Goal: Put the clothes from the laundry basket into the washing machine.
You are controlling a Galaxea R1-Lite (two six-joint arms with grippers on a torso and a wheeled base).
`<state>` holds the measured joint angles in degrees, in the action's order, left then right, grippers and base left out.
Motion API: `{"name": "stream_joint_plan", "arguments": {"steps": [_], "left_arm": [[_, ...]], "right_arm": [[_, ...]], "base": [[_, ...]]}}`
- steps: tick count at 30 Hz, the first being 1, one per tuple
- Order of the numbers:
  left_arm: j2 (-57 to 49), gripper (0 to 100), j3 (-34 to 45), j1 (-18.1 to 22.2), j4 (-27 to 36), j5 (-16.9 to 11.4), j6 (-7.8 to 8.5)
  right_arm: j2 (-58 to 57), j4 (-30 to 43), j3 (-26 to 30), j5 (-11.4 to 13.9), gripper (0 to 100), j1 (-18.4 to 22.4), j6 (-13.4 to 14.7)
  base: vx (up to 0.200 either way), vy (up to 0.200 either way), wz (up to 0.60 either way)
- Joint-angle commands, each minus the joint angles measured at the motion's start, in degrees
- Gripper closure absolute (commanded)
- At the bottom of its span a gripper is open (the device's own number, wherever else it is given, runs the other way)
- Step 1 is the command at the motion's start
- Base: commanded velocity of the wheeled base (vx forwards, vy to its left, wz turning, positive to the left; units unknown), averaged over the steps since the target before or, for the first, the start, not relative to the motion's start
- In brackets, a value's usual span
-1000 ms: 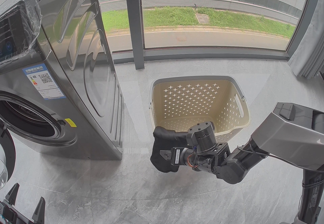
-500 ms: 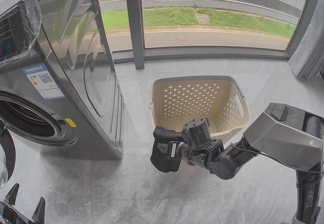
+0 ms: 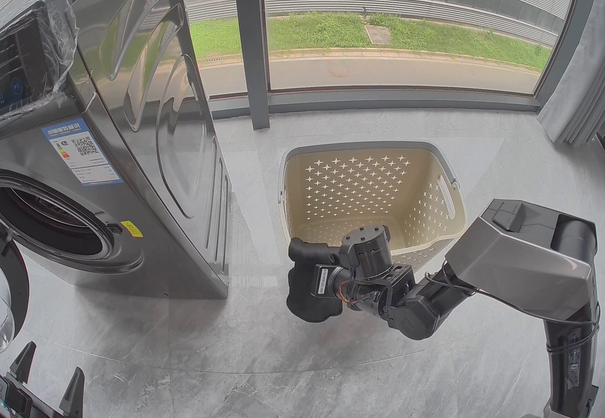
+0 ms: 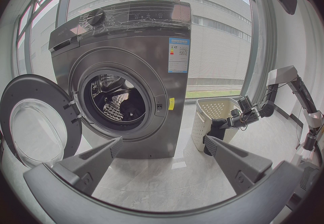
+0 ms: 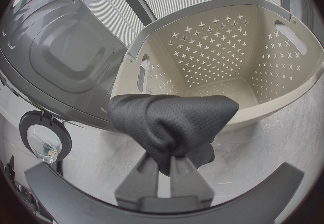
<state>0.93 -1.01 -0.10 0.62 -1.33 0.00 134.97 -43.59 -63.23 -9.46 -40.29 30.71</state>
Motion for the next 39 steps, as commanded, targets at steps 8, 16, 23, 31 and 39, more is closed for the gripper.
{"name": "stream_joint_plan", "arguments": {"steps": [8,16,23,31,39], "left_arm": [[-0.5,0,0.8,0.0,0.0,0.0,0.00],[-0.5,0,0.8,0.0,0.0,0.0,0.09],[-0.5,0,0.8,0.0,0.0,0.0,0.00],[-0.5,0,0.8,0.0,0.0,0.1,0.26],[-0.5,0,0.8,0.0,0.1,0.0,0.35]], "right_arm": [[-15.1,0.0,11.6,-0.5,100,-1.8,-1.7],[-35.7,0.1,24.4,-0.8,100,-5.8,-5.1],[-52.7,0.0,32.6,5.2,100,-5.9,-8.6],[-60.3,-0.1,35.8,8.8,100,-4.8,-14.2],[-60.6,0.0,36.6,8.2,100,-0.8,-17.9]], "base": [[0.000,0.000,0.00],[0.000,0.000,0.00],[0.000,0.000,0.00],[0.000,0.000,0.00],[-0.075,0.000,0.00]]}}
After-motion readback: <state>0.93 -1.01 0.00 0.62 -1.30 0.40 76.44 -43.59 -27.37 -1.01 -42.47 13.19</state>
